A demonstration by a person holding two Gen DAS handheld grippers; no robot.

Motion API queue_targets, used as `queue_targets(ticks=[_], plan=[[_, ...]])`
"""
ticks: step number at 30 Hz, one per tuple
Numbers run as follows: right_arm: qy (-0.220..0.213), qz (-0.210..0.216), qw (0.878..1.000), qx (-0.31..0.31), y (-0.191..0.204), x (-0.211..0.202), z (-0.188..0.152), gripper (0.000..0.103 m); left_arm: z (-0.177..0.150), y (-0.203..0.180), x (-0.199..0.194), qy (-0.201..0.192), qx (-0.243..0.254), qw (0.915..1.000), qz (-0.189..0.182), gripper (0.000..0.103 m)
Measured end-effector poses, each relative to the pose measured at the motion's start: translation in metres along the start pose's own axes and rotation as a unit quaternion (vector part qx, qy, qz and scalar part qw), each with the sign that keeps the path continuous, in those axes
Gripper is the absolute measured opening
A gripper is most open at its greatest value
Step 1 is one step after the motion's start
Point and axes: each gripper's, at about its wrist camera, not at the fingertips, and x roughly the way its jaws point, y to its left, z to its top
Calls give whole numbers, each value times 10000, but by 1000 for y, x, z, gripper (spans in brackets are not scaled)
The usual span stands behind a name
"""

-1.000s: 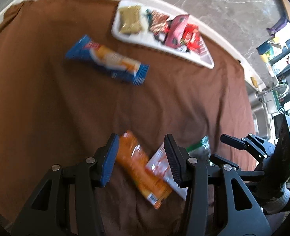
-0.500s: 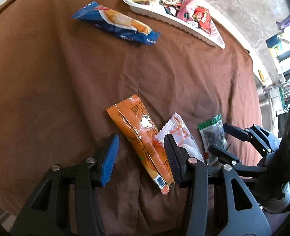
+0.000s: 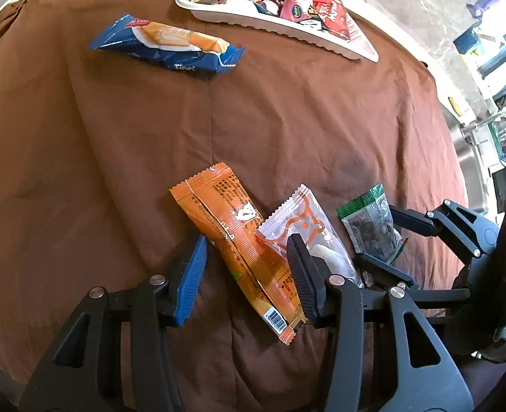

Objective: Organize snacks
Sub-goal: 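Lower the right tool onto the green seed bag and close on it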

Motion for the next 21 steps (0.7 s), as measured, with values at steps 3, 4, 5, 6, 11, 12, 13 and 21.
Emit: queue_targets(ticks=[3,4,5,6,11,12,13,21], plan=[[-30,0,10000,-67,1,0,1,50,-1,-6,1,-11,302,9994,157,46],[-33,2,10000,-65,1,0,0,49,-2,-9,2,-19,445,9986,283,46],[-33,3,10000,-75,1,-1,1,49,-2,-11,3,-17,581,9977,339,46],[-33,-4,10000,-81,0,-1,1,49,-2,-13,4,-1,715,9966,403,46],[-46,-44,10000,-15,-4,-2,2,49,0,-3,2,-20,909,9930,754,48],[-44,-35,10000,-1,-4,-2,1,49,2,2,1,-27,828,9936,773,48],[-46,-30,10000,12,-4,-2,1,49,5,6,0,-28,736,9944,751,48],[-35,-31,9999,90,-4,0,5,51,9,6,1,51,574,9957,721,48]])
